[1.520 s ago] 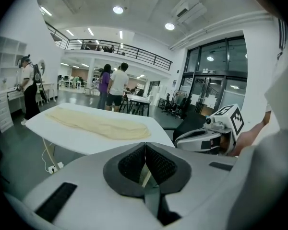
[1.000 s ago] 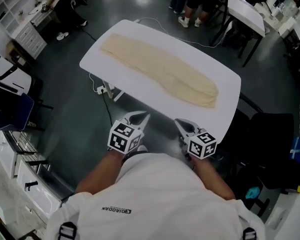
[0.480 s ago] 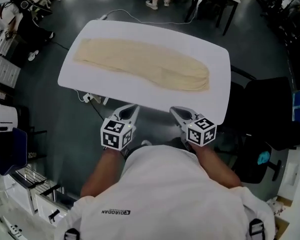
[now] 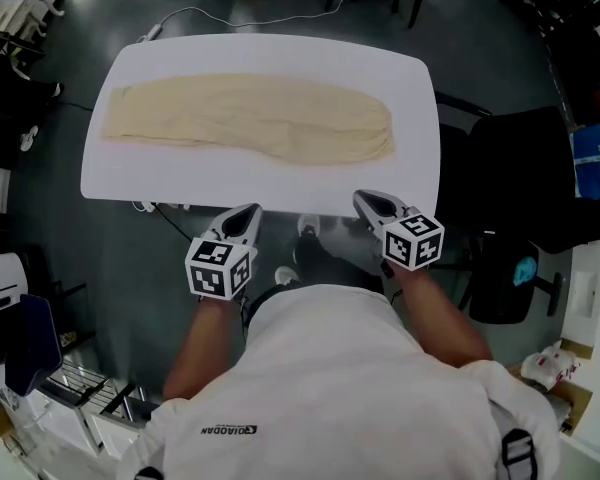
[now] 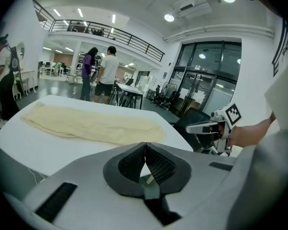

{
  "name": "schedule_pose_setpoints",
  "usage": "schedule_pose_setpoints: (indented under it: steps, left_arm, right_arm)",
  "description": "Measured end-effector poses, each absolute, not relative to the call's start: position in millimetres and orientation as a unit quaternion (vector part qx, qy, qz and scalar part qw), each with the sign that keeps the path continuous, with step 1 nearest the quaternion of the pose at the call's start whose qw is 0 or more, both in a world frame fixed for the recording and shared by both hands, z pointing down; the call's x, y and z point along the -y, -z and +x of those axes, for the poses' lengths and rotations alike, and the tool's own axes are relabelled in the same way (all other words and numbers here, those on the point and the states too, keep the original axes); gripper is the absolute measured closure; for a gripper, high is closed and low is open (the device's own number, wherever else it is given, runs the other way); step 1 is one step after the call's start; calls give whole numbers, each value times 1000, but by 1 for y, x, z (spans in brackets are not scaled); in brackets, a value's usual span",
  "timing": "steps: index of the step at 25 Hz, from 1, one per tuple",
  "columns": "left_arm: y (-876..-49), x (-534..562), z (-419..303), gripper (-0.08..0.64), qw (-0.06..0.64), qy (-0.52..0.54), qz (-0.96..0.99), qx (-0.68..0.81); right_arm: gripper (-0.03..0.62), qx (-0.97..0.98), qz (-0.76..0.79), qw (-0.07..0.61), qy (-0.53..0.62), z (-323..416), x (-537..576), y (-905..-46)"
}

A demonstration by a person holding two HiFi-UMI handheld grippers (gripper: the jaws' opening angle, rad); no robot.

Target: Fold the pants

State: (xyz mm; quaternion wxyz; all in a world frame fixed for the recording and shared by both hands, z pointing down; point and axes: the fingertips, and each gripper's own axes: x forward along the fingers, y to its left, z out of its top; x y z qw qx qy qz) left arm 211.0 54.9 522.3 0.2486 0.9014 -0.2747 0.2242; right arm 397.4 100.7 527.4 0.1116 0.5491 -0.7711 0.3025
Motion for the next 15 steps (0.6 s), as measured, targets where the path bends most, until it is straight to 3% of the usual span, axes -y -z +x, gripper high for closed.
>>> schedule_pose_setpoints:
  steps: [15]
  left_arm:
    - [-533,36,221,532,248,-282,875,305]
  right_arm:
    - [575,663,652,181,-320,555,7,-619]
